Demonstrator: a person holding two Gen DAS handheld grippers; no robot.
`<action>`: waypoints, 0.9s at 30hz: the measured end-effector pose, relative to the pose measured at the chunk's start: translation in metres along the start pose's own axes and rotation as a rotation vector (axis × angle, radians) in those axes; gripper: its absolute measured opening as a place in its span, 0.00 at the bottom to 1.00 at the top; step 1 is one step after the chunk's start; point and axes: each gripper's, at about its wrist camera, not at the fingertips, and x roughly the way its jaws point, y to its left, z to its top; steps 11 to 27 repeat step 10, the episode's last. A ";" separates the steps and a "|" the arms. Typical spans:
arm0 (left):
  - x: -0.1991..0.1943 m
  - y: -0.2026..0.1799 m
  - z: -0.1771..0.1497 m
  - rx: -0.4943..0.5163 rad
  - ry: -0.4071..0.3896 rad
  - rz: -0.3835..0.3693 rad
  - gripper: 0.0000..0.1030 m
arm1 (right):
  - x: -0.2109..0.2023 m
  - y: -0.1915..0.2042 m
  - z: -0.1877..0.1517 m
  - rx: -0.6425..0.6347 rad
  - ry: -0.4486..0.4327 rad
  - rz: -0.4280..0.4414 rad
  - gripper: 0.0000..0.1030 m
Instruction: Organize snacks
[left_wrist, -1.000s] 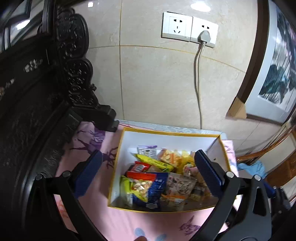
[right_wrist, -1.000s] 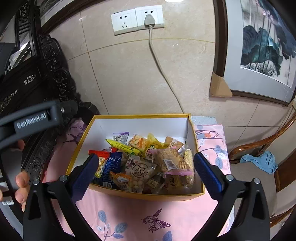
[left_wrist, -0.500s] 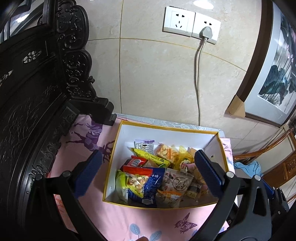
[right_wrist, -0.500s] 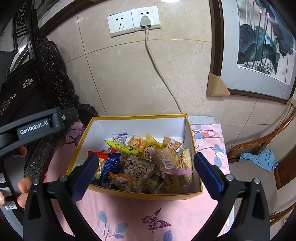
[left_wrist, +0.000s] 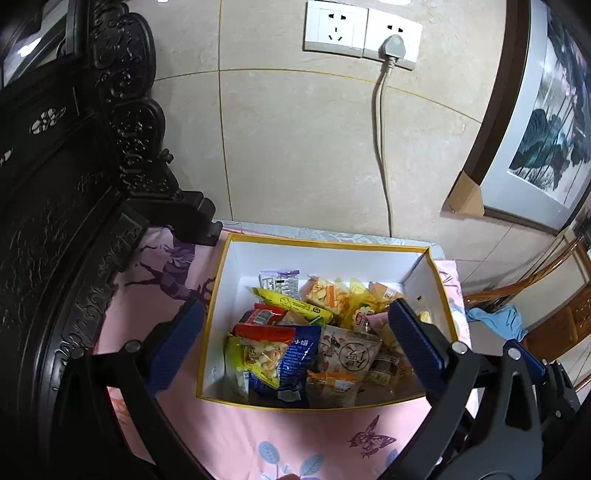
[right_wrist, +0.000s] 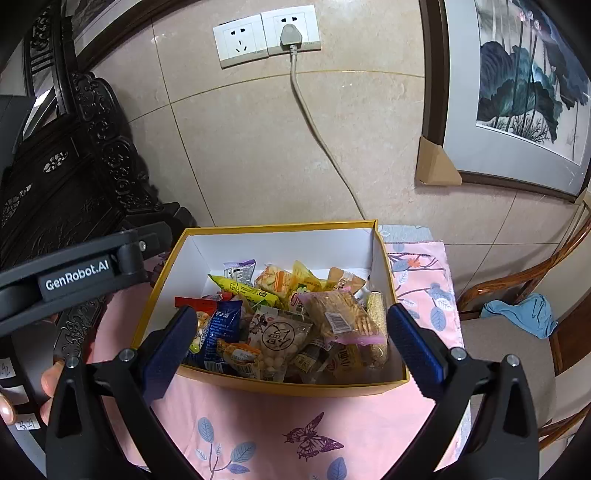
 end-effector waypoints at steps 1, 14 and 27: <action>0.000 -0.001 0.000 0.003 0.002 0.002 0.98 | 0.000 0.000 0.000 0.000 0.001 -0.001 0.99; 0.005 0.000 -0.002 -0.002 0.032 -0.014 0.98 | -0.001 0.000 -0.001 0.006 0.001 -0.006 0.99; 0.005 0.000 -0.002 -0.002 0.032 -0.014 0.98 | -0.001 0.000 -0.001 0.006 0.001 -0.006 0.99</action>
